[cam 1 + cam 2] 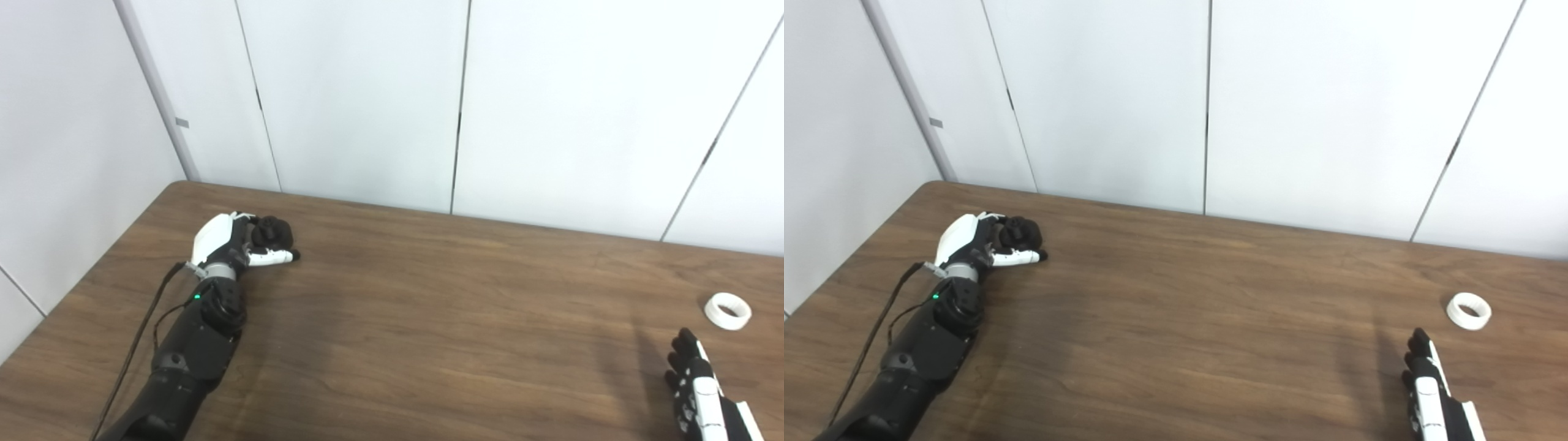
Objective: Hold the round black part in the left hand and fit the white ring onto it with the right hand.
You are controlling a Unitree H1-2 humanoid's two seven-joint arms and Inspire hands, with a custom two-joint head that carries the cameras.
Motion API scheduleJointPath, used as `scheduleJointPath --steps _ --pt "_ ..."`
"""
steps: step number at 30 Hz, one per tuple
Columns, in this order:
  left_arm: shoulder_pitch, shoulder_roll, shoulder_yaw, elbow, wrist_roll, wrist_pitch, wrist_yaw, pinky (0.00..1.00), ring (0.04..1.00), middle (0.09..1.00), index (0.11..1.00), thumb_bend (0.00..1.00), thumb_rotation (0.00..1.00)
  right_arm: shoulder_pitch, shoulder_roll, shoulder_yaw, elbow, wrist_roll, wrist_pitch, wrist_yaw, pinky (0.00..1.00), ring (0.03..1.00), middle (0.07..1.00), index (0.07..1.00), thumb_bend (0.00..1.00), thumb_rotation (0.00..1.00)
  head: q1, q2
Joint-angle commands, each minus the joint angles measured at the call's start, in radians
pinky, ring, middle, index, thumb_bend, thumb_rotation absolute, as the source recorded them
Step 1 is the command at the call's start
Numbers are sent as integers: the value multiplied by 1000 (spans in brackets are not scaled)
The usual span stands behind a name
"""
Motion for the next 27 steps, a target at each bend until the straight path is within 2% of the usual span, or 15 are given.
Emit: scheduleJointPath --steps 1,11,22,25,27 --pt "-56 27 2 -2 1 -13 26 1000 1000 964 796 985 310 0 -5 1 -28 6 -8 9 1000 1000 1000 1000 343 1000 1 1" --pt "-55 34 3 13 -17 -37 13 1000 993 931 770 992 340 1 0 2 -28 2 0 3 1000 1000 1000 1000 358 1000 -5 -2" --pt "-61 38 -4 24 -20 -17 16 1000 986 918 728 955 328 4 -3 1 -24 2 -9 6 1000 1000 1000 1000 348 1000 -6 3" --pt "-56 31 10 12 -38 -13 17 1000 986 905 672 904 282 4 -6 0 -21 8 -11 11 1000 1000 1000 1000 357 1000 -6 3" --pt "-54 24 23 8 -53 -19 23 1000 972 878 606 856 185 4 -7 0 -20 7 -13 10 1000 1000 1000 1000 352 1000 -6 3"
